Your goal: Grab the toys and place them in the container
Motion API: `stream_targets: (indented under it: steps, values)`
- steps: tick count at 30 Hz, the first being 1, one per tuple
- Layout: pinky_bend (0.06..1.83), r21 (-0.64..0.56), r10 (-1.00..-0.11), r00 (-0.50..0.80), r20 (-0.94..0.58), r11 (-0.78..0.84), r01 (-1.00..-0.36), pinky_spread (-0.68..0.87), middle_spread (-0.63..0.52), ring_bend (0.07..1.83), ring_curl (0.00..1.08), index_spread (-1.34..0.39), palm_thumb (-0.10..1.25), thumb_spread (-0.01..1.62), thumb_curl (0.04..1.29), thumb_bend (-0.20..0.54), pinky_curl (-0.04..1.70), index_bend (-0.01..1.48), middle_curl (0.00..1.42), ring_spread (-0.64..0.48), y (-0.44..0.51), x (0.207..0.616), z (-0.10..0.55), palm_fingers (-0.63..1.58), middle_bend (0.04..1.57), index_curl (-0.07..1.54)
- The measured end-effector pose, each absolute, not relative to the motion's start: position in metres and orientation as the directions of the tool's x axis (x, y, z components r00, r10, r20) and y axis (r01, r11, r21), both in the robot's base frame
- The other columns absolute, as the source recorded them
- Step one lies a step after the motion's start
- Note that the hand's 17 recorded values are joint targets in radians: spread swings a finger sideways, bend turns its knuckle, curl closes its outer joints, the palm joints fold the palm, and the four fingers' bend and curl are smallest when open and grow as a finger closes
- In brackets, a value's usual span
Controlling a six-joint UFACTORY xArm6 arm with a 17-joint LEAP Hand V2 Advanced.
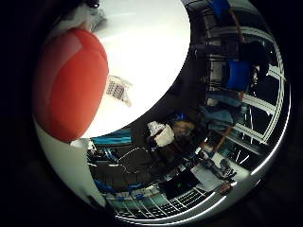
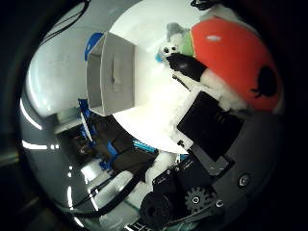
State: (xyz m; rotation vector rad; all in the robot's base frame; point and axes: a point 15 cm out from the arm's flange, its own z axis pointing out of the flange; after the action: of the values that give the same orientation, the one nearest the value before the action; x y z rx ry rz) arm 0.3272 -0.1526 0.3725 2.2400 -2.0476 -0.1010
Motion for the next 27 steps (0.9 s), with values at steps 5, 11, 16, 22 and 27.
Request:
stream_targets:
  steps: [5,11,16,22,27]
  values:
    - [1.28,0.095,-0.988,0.154,0.027,-0.151,-0.984,-0.21,-0.18,1.33,0.80,-0.26,1.01,1.11,0.56,-0.013,0.94,1.08,0.84,-0.25,-0.120,0.327,0.412,1.06,1.28,0.80]
    - [1.25,0.045,-0.979,0.203,-0.009,-0.203,-0.978,-0.22,-0.18,1.31,0.82,-0.25,1.01,1.11,0.57,-0.013,0.99,1.08,0.86,-0.25,-0.062,0.338,0.435,1.06,1.26,0.80]
    - [1.23,0.002,-0.969,0.245,-0.033,-0.245,-0.970,-0.23,-0.18,1.30,0.84,-0.25,1.00,1.12,0.58,-0.013,1.01,1.08,0.87,-0.26,-0.011,0.349,0.453,1.07,1.25,0.80]
    - [1.21,-0.027,-0.951,0.301,-0.077,-0.299,-0.954,-0.23,-0.19,1.29,0.86,-0.25,1.00,1.11,0.58,-0.013,1.04,1.07,0.88,-0.26,0.059,0.361,0.463,1.07,1.24,0.81]
    - [1.20,-0.043,-0.942,0.327,-0.080,-0.324,-0.945,-0.24,-0.19,1.28,0.86,-0.26,1.00,1.11,0.59,-0.013,1.06,1.07,0.89,-0.26,0.100,0.378,0.468,1.07,1.24,0.81]
